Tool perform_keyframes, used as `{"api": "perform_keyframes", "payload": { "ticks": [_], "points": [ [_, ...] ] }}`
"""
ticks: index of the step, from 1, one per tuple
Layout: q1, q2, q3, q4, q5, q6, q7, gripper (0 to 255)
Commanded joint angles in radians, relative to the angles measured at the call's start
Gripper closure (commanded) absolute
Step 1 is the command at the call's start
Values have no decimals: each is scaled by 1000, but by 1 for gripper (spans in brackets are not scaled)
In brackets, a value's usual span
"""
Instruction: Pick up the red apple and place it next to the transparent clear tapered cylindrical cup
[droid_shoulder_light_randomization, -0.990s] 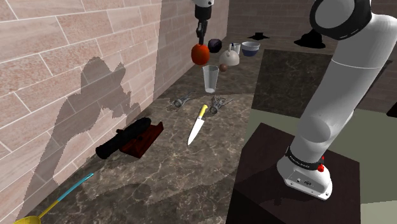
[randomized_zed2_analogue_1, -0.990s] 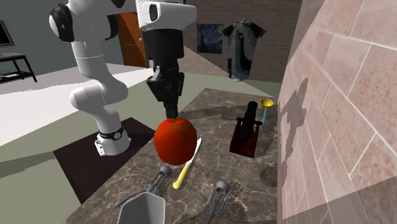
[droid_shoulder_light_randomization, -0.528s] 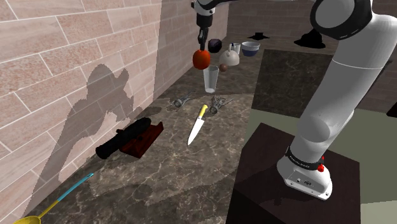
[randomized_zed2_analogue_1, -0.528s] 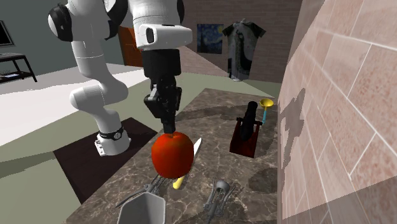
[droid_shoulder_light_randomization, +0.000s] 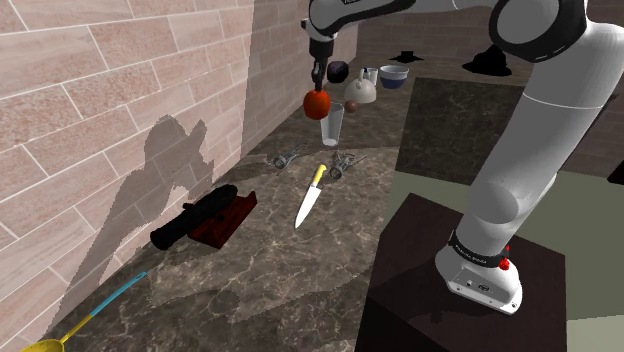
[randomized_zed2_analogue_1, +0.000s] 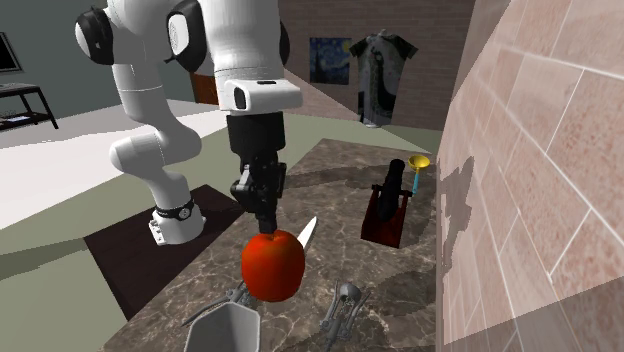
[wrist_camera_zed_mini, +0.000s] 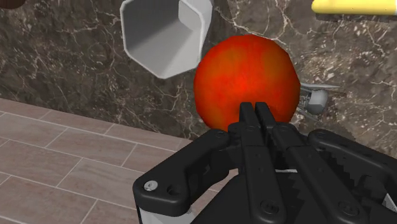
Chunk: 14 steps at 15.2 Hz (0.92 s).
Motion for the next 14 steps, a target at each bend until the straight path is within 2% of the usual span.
{"api": "perform_keyframes", "payload": {
  "ticks": [1, 14],
  "points": [
    [1, 0, 0, -25, -1, 25, 4, 255],
    [-1, 21, -1, -174, -16, 194, 27, 255]
  ]
}}
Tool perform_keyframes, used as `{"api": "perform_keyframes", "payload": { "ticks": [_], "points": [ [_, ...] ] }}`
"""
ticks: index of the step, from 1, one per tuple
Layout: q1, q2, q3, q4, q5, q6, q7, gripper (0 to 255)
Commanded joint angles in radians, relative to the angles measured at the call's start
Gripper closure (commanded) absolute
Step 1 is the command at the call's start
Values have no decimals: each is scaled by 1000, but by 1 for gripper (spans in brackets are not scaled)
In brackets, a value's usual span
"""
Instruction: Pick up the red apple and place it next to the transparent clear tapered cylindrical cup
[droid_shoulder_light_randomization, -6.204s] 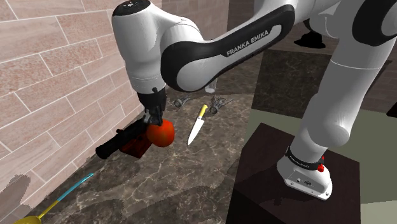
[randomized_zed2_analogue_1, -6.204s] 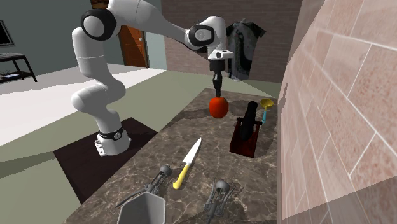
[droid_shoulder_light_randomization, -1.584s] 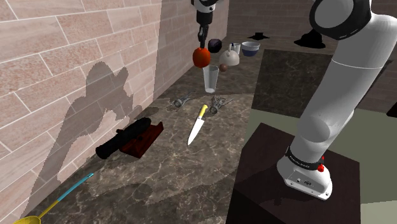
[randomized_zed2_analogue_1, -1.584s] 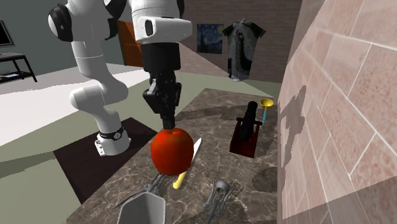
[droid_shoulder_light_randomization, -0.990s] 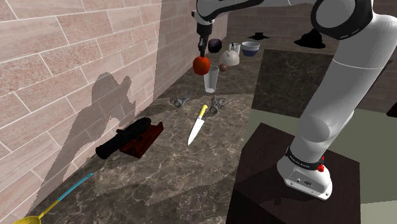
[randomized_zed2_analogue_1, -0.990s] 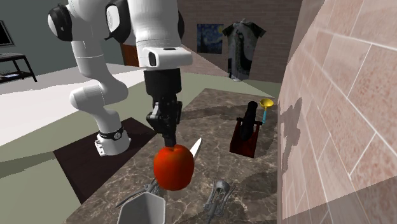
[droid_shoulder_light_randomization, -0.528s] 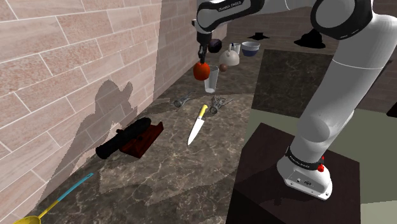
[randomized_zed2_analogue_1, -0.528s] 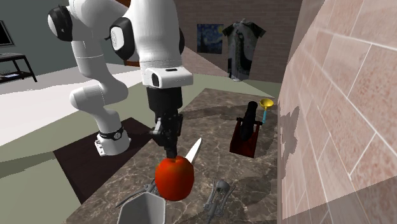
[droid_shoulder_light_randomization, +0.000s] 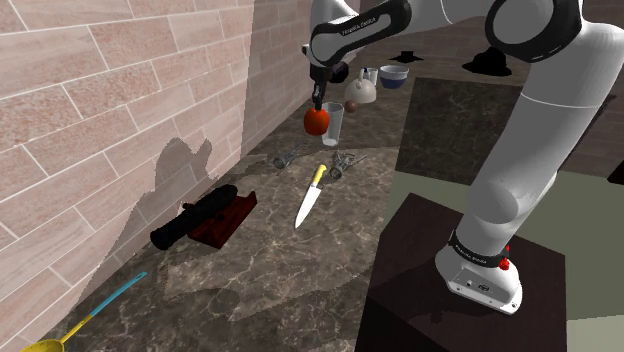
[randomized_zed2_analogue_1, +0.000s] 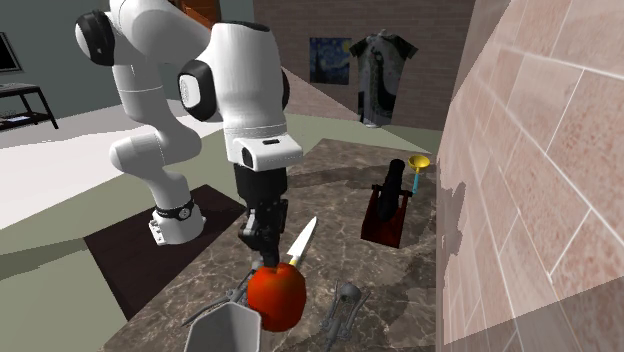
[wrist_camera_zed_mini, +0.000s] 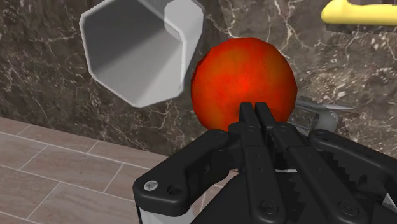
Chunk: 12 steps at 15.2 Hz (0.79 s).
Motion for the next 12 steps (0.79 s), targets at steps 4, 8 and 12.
{"api": "perform_keyframes", "payload": {
  "ticks": [4, 8, 12],
  "points": [
    [1, 19, 0, -50, -10, 68, 13, 255],
    [1, 35, -1, -84, -18, 118, 23, 255],
    [1, 55, -3, -114, -28, 168, 33, 255]
  ]
}}
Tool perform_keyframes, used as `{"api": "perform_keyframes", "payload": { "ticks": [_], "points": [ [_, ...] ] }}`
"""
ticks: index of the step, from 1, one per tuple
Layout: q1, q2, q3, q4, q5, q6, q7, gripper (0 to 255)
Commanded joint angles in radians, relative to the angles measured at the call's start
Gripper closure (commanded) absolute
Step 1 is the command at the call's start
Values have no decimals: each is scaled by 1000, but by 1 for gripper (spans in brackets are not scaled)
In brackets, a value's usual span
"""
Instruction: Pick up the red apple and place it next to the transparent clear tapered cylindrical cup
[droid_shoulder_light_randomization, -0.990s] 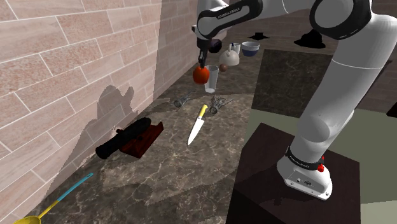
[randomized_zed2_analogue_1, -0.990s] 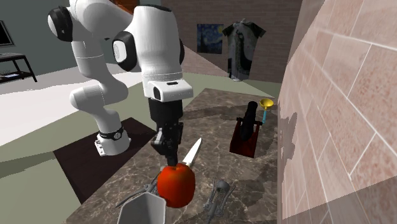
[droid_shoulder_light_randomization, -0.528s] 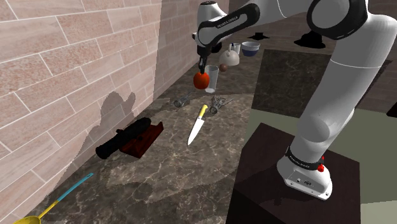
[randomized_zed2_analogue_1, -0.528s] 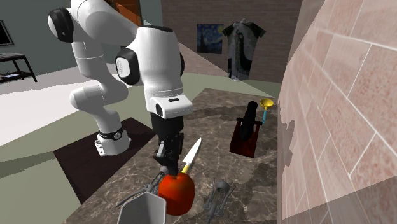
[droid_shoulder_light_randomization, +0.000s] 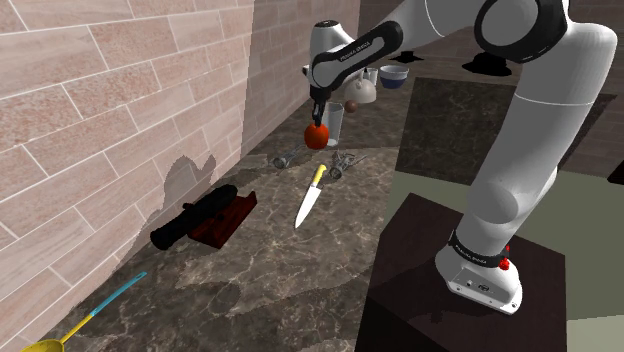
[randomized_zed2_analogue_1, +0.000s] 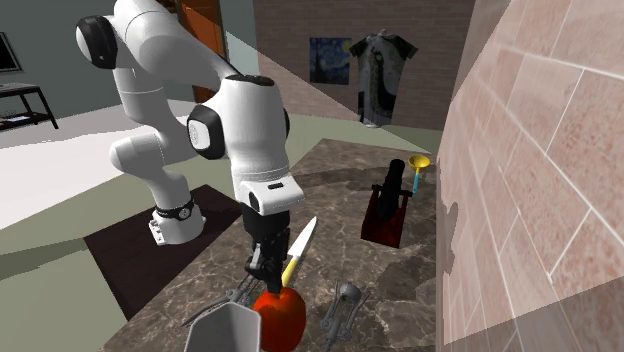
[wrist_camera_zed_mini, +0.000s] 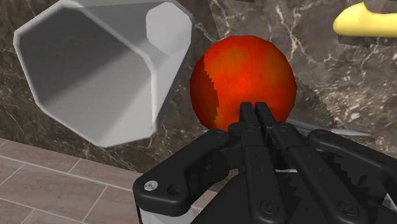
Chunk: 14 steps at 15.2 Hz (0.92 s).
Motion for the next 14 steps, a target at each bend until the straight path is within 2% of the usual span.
{"api": "perform_keyframes", "payload": {
  "ticks": [1, 10, 11, 14],
  "points": [
    [0, 11, -1, -16, -5, 27, 5, 255],
    [0, 20, -2, -26, -10, 46, 9, 255],
    [0, 20, -2, -26, -10, 46, 9, 0],
    [0, 20, -2, -26, -10, 46, 9, 0]
  ]
}}
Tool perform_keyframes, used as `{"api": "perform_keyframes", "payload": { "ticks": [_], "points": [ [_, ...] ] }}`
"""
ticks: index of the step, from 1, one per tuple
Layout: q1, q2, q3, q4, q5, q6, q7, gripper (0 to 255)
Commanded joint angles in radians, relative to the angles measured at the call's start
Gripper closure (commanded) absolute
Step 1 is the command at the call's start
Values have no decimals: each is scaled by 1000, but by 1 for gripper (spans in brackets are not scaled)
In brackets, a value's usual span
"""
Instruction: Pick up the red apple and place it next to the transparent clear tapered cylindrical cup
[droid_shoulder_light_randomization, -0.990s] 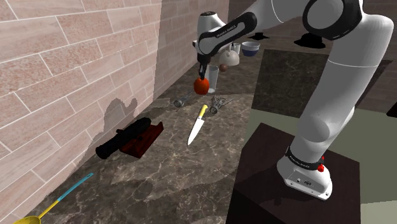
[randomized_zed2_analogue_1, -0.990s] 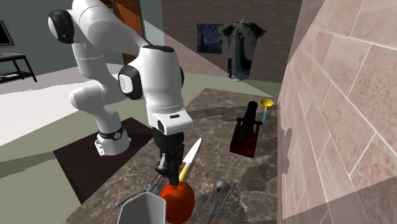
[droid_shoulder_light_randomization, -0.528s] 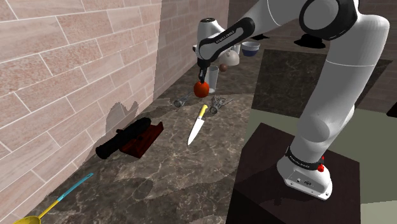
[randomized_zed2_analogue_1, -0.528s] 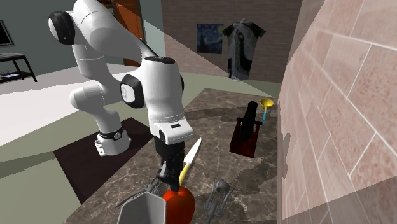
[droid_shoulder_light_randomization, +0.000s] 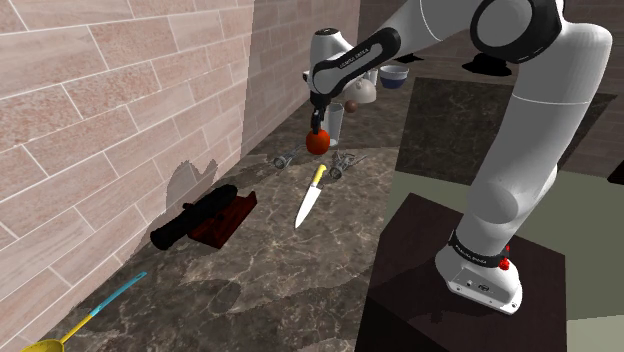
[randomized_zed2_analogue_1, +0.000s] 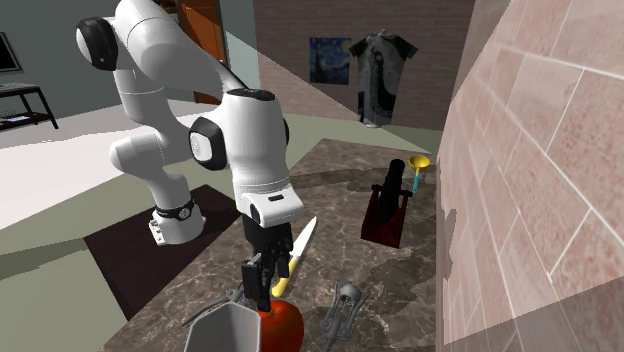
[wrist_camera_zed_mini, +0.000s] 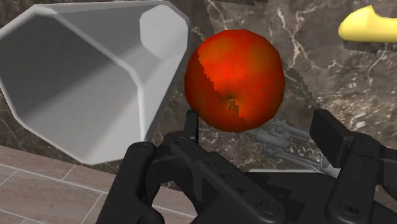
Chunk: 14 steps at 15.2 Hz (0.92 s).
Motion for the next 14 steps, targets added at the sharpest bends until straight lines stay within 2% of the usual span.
{"api": "perform_keyframes", "payload": {
  "ticks": [1, 2, 6, 14],
  "points": [
    [0, 0, 0, 0, 0, 0, 0, 0],
    [0, 0, 0, 0, 0, 0, 0, 0],
    [3, -75, 7, 34, 26, -108, -17, 0],
    [3, -75, 7, 34, 26, -108, -17, 0]
  ]
}}
